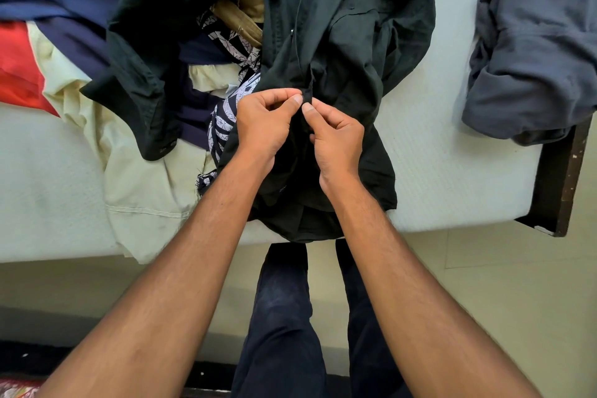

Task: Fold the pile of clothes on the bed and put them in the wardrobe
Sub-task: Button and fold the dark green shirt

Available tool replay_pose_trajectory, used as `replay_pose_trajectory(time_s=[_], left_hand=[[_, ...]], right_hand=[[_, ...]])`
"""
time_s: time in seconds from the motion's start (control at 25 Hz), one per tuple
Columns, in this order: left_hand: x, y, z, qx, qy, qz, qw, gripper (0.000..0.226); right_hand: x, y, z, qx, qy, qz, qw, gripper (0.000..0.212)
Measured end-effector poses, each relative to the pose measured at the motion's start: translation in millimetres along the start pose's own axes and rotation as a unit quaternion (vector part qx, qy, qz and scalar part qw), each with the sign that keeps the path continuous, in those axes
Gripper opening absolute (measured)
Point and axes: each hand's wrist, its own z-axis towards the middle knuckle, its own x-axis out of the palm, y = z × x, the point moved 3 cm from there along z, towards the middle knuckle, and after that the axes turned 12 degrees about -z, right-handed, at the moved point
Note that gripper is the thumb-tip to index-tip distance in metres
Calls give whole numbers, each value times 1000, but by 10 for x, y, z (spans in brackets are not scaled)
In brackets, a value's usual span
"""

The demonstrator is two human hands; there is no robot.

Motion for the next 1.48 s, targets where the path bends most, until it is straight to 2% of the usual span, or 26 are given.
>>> replay_pose_trajectory(time_s=[0.24, 0.48, 0.72, 1.08, 1.24, 1.32, 1.48], left_hand=[[10, -36, 10, 43, -6, 47, 998, 9], [18, -28, 29, 36, 11, 50, 998, 9], [14, -50, 54, 53, 31, 68, 996, 10], [25, -59, 89, 4, 76, 55, 996, 13], [11, -104, 56, 40, 85, 99, 991, 11], [26, -134, 24, 74, 62, 145, 985, 6], [72, -198, 50, 142, 15, 265, 954, 8]], right_hand=[[5, -13, 18, -16, -2, 6, 1000, 24], [-44, -70, 63, -8, -5, 9, 1000, 24], [-136, -17, 185, -23, 49, -16, 998, 24], [-150, -17, 273, -40, 49, -26, 998, 18], [-130, 14, 308, -95, 23, -93, 991, 15], [-120, 20, 305, -116, 19, -126, 985, 13], [-60, 12, 262, -120, 19, -109, 987, 17]])
